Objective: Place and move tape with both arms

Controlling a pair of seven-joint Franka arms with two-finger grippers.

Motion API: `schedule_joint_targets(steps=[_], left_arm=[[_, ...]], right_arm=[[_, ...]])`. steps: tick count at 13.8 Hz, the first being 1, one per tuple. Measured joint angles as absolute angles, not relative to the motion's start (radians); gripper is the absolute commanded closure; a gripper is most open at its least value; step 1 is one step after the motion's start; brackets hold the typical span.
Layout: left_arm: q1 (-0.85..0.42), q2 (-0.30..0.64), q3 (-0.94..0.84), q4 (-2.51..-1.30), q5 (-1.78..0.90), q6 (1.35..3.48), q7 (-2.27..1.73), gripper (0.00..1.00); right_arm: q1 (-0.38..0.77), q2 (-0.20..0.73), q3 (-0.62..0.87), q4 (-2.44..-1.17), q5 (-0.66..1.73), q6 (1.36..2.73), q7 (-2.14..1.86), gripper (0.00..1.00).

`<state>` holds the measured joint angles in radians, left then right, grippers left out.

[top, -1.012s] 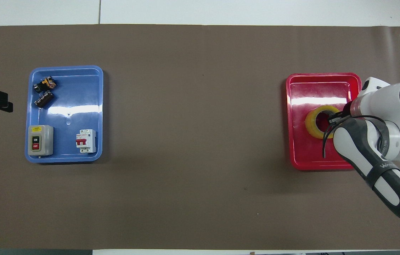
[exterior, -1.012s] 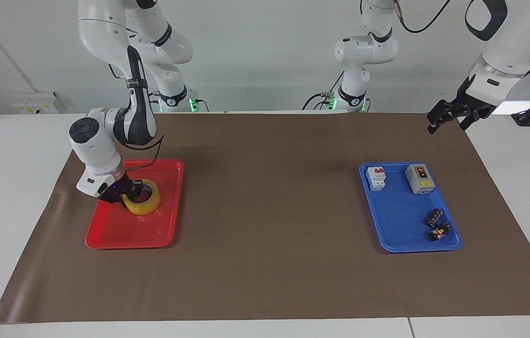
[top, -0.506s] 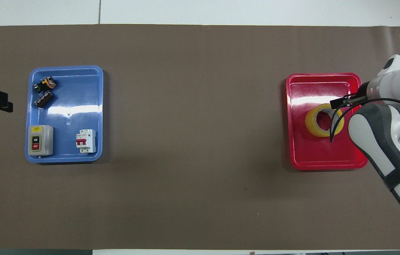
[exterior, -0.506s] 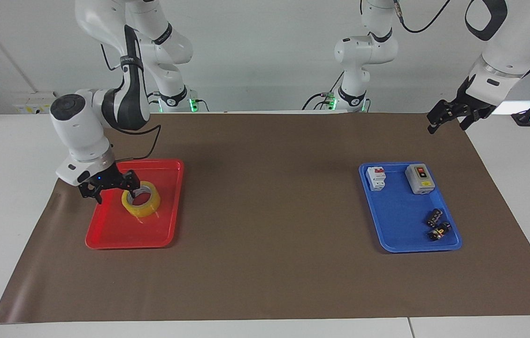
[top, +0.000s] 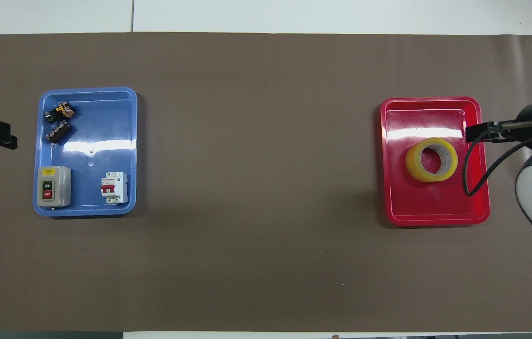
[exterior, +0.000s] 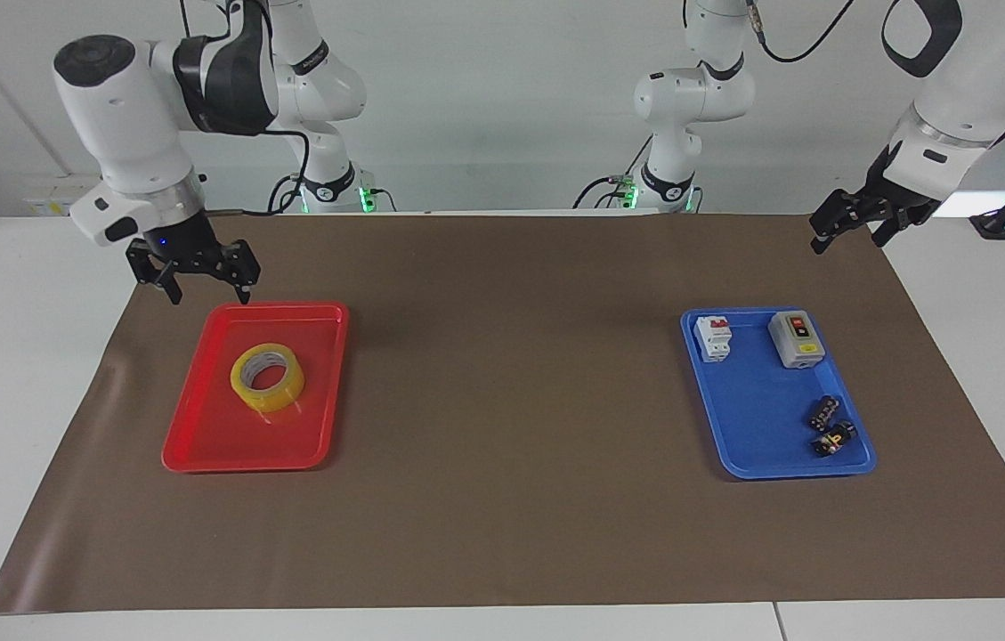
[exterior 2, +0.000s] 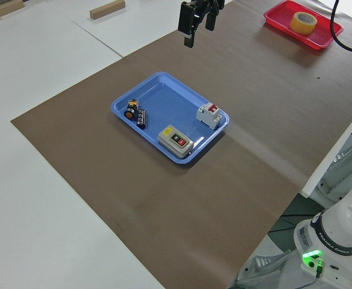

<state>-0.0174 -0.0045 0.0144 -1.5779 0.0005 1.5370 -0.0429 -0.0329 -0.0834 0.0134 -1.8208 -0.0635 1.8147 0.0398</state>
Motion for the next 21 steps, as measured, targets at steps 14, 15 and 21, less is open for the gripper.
schedule_joint_targets(steps=[14, 15, 21], left_arm=[[-0.017, -0.004, 0.014, -1.578, 0.0, 1.537, -0.043, 0.0], [-0.017, -0.004, 0.014, -1.578, 0.0, 1.537, -0.043, 0.0], [-0.017, -0.004, 0.014, -1.578, 0.0, 1.537, -0.043, 0.0]], right_arm=[[-0.045, -0.041, 0.006, -1.623, -0.058, 1.544, 0.154, 0.0], [-0.045, -0.041, 0.007, -1.622, -0.058, 1.544, 0.154, 0.0], [0.027, -0.041, -0.058, -1.622, -0.058, 1.545, 0.152, 0.0]])
